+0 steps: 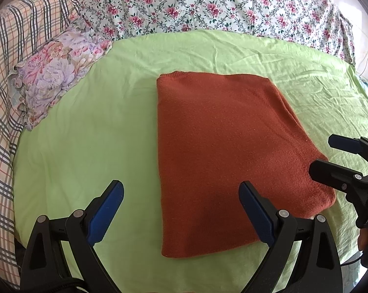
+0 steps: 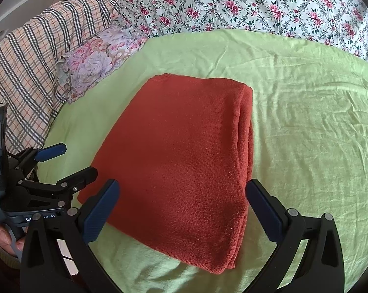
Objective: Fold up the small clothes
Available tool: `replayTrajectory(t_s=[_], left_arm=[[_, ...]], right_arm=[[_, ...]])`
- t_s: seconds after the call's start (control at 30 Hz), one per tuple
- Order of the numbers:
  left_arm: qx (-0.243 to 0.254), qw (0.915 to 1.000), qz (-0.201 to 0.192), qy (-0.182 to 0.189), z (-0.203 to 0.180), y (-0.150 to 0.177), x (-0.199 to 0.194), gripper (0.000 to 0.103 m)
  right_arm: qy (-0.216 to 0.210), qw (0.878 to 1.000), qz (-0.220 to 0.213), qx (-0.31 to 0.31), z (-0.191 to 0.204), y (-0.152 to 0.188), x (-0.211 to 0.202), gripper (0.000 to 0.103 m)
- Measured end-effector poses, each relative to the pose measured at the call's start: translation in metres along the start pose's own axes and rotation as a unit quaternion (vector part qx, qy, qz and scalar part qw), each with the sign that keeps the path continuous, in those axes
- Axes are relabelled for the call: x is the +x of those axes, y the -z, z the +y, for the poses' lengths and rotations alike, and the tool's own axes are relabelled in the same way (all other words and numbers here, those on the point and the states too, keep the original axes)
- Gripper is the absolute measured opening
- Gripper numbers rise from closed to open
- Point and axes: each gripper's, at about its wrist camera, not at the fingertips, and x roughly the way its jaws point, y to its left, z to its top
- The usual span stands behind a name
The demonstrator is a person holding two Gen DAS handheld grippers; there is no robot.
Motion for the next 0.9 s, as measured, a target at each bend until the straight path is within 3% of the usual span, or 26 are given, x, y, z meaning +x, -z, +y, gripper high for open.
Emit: replayTrajectory(t_s=[0.9], left_arm=[[0.000,1.0000,0.003,0.001,-0.0012,-0.0001,0.0014,0.095]], right_arm=[[0.001,1.000,0.003,-0.001,-0.0046,0.0000,0.0031,0.103]])
